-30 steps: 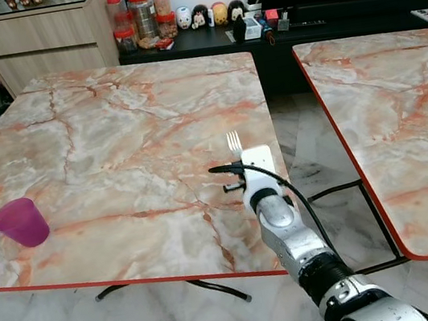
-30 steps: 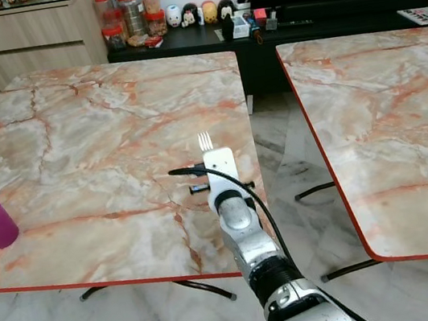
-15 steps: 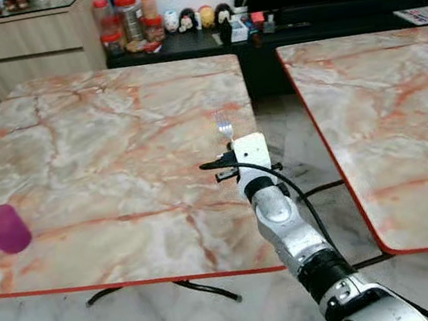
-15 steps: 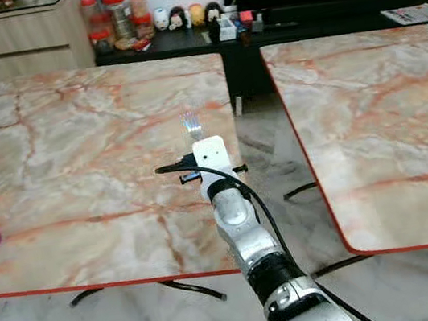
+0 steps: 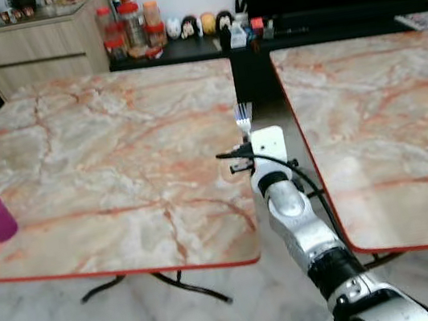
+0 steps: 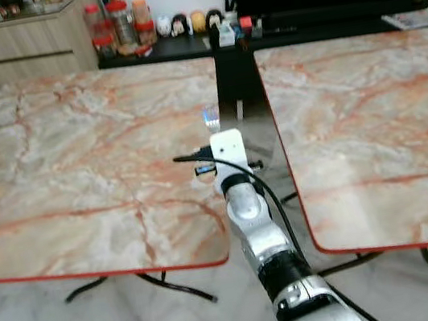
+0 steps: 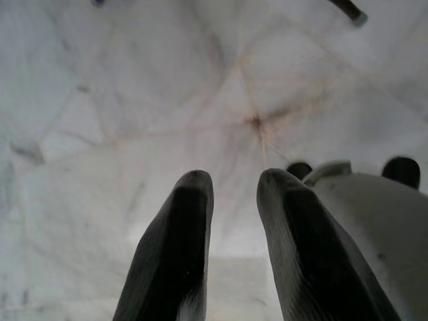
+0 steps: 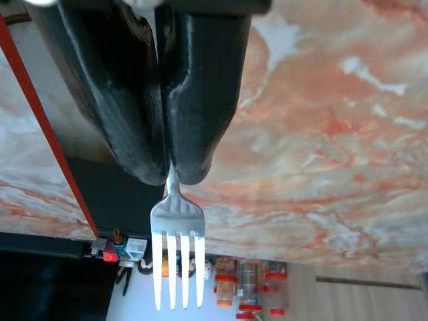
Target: Setting the table
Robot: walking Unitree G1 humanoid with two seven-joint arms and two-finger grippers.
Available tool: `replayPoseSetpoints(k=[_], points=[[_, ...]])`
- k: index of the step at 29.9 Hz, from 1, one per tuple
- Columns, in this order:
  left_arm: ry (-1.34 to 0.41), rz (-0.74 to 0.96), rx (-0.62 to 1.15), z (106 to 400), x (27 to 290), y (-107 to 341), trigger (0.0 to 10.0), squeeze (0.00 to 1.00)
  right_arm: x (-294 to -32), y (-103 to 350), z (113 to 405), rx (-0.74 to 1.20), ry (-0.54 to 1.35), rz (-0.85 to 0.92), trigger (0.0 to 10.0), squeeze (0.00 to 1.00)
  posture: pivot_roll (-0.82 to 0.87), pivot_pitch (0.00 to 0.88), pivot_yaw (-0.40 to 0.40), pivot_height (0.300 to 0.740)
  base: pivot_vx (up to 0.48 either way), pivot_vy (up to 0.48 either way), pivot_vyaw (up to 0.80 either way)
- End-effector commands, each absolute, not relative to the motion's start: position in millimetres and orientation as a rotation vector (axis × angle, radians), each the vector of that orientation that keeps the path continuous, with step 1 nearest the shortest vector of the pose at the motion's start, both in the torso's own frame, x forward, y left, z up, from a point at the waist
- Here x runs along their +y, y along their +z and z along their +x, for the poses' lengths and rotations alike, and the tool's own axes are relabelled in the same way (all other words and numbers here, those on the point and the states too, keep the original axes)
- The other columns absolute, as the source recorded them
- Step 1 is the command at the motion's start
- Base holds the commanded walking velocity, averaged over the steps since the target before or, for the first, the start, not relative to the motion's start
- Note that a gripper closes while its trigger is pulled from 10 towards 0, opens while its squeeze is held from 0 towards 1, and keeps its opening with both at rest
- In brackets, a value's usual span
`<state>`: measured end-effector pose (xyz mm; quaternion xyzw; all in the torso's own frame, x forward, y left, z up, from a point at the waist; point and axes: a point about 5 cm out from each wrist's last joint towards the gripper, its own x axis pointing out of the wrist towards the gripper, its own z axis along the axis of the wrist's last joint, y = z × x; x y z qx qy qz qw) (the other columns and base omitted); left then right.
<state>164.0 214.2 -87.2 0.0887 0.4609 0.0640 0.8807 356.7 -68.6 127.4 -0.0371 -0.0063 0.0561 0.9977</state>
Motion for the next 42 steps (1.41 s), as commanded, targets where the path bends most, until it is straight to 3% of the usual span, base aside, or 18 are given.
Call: replayPoseSetpoints(k=[1,42], points=[[0.151,0.193,0.968,160.6,219.0,-87.7,10.0,0.0,-62.7,137.6,359.4,-0.04,0.128,-0.073,10.0,0.0,-0.02,0.0,-0.001,0.727,0.0,-0.401,0.0],[0.14,0.186,0.972,159.0,215.9,-88.9,10.0,0.0,-77.1,144.9,366.2,-0.055,0.084,-0.104,10.0,0.0,-0.04,0.0,0.013,0.727,0.0,-0.405,0.0]])
